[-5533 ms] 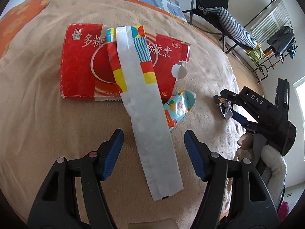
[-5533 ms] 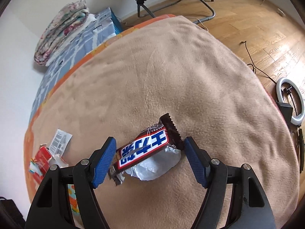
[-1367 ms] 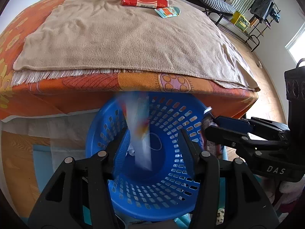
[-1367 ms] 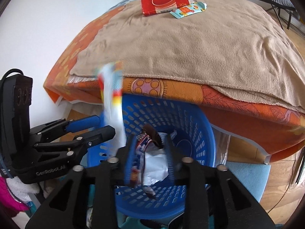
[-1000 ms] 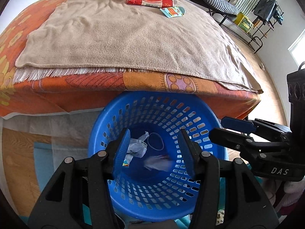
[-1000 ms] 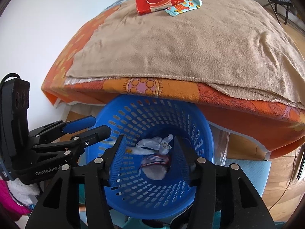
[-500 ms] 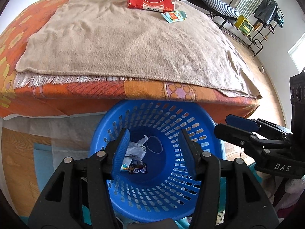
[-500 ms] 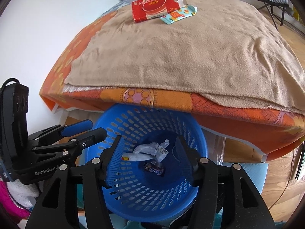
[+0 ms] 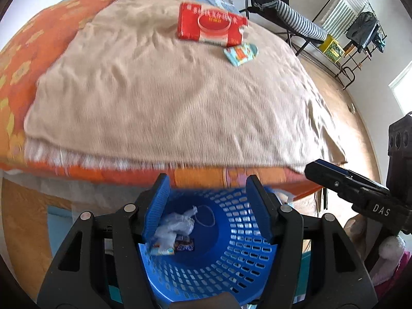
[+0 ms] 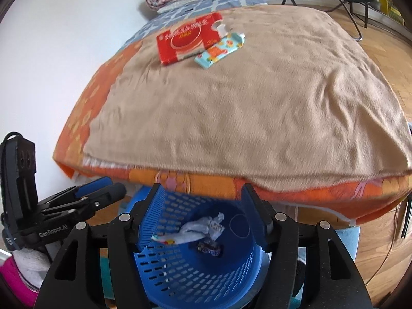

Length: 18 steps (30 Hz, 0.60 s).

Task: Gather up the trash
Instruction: 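Lift both open tools from the basket back toward the blanket, then grasp the red box with the left tool while the right tool grasps the teal tube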

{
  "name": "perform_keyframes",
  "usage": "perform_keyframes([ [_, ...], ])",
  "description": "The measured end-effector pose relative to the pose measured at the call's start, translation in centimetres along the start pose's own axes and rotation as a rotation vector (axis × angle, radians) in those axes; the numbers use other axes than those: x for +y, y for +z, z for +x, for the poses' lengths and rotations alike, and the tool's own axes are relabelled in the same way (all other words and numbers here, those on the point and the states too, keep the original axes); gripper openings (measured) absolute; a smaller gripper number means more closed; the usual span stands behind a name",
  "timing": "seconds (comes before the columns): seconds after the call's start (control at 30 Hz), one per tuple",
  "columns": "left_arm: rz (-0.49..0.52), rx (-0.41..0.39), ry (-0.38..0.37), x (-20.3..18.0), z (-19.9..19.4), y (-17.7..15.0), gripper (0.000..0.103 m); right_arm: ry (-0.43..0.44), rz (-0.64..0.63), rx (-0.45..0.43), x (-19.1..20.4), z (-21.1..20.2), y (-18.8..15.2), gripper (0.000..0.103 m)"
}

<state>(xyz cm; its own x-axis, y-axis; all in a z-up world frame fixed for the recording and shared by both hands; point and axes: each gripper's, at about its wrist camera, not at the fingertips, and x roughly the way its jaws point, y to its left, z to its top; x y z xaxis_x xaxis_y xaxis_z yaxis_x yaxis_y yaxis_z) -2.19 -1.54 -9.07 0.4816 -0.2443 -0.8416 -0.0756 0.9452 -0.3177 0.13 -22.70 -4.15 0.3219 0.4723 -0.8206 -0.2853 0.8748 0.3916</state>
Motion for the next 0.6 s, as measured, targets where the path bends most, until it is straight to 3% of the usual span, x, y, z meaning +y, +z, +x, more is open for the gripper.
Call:
perform_keyframes([
  [0.33, 0.045, -0.087, 0.011, 0.6, -0.8, 7.1, 0.063, 0.004, 0.025, -0.064, -1.1, -0.7, 6.5, 0.061],
  [0.6, 0.024, -0.124, -0.015, 1.8, 1.2, 13.5, 0.063, -0.007, 0.041, -0.079, -2.3, 1.7, 11.8, 0.061],
])
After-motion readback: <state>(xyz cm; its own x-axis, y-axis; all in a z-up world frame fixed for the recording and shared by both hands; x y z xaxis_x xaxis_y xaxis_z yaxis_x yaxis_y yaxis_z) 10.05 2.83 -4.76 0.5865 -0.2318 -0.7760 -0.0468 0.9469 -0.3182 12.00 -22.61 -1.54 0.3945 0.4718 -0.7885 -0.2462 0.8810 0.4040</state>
